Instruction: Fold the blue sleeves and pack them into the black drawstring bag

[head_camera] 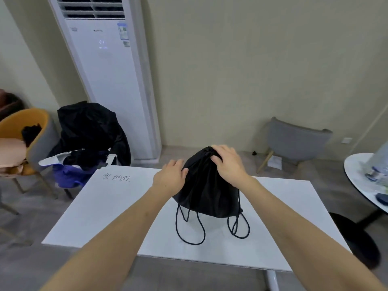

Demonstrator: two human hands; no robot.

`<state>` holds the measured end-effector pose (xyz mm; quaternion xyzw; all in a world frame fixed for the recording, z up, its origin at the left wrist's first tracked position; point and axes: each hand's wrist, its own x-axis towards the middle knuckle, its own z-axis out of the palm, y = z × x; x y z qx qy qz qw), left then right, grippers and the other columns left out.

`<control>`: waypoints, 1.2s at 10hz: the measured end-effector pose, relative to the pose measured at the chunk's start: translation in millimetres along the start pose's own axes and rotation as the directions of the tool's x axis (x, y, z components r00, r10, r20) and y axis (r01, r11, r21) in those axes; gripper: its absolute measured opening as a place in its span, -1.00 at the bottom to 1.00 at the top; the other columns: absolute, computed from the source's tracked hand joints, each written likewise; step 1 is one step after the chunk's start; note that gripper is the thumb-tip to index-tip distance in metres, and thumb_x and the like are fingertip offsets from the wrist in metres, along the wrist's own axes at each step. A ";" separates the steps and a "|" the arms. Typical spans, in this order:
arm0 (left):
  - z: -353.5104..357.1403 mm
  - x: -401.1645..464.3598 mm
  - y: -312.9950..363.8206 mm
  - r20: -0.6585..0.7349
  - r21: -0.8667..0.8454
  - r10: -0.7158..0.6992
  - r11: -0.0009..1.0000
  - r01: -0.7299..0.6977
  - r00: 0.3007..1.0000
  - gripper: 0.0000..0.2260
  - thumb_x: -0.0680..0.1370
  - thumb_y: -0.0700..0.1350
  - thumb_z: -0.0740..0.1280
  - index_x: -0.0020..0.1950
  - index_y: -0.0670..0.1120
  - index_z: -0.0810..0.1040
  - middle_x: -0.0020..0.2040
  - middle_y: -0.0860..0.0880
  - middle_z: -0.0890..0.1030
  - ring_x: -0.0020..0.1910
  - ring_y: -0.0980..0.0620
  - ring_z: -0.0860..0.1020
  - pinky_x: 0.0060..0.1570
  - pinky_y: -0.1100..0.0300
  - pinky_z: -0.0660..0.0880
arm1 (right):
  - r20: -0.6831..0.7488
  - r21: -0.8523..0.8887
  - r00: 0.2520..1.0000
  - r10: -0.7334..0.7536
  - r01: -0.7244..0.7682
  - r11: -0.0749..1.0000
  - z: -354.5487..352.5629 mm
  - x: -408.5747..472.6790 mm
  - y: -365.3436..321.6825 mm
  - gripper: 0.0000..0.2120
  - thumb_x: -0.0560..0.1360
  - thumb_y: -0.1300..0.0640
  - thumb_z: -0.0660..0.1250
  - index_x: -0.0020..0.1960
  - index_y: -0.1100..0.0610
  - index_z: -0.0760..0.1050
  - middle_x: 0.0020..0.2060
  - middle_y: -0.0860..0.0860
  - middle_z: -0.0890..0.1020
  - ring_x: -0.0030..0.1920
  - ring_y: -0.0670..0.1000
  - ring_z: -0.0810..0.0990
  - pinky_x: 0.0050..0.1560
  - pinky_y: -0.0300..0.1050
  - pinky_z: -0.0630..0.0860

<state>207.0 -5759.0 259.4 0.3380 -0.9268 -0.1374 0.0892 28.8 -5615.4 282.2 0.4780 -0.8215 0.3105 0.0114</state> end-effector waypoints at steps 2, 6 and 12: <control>23.3 39.7 -21.8 0.083 0.019 0.033 0.999 -0.035 0.996 -0.60 0.69 0.13 0.01 0.46 0.01 0.33 0.36 -0.03 0.46 0.27 -0.10 0.46 0.07 -0.06 0.47 | 0.177 -0.061 0.978 0.107 -0.098 0.993 50.9 8.2 19.5 -0.64 0.68 0.07 0.22 0.46 0.00 0.43 0.40 -0.04 0.50 0.36 0.12 0.41 0.36 0.08 0.37; 53.8 59.9 -55.4 0.201 0.061 0.031 0.997 -0.044 0.979 -0.57 0.68 0.15 -0.01 0.52 0.05 0.26 0.41 0.00 0.41 0.28 -0.09 0.45 0.02 -0.02 0.43 | 0.367 -0.076 0.906 0.210 -0.196 0.978 114.6 -0.5 19.3 -0.65 0.67 0.12 0.23 0.44 0.04 0.45 0.34 0.01 0.54 0.33 0.09 0.46 0.35 0.04 0.40; 50.1 53.5 -76.8 0.198 0.031 0.120 0.991 -0.128 0.973 -0.58 0.68 0.13 -0.01 0.49 0.02 0.29 0.38 -0.04 0.43 0.26 -0.11 0.47 0.05 -0.04 0.49 | 0.326 -0.175 0.908 0.264 -0.216 0.961 110.1 -9.5 11.0 -0.47 0.67 -0.01 0.24 0.60 0.07 0.26 0.54 0.02 0.36 0.53 0.09 0.29 0.52 -0.02 0.25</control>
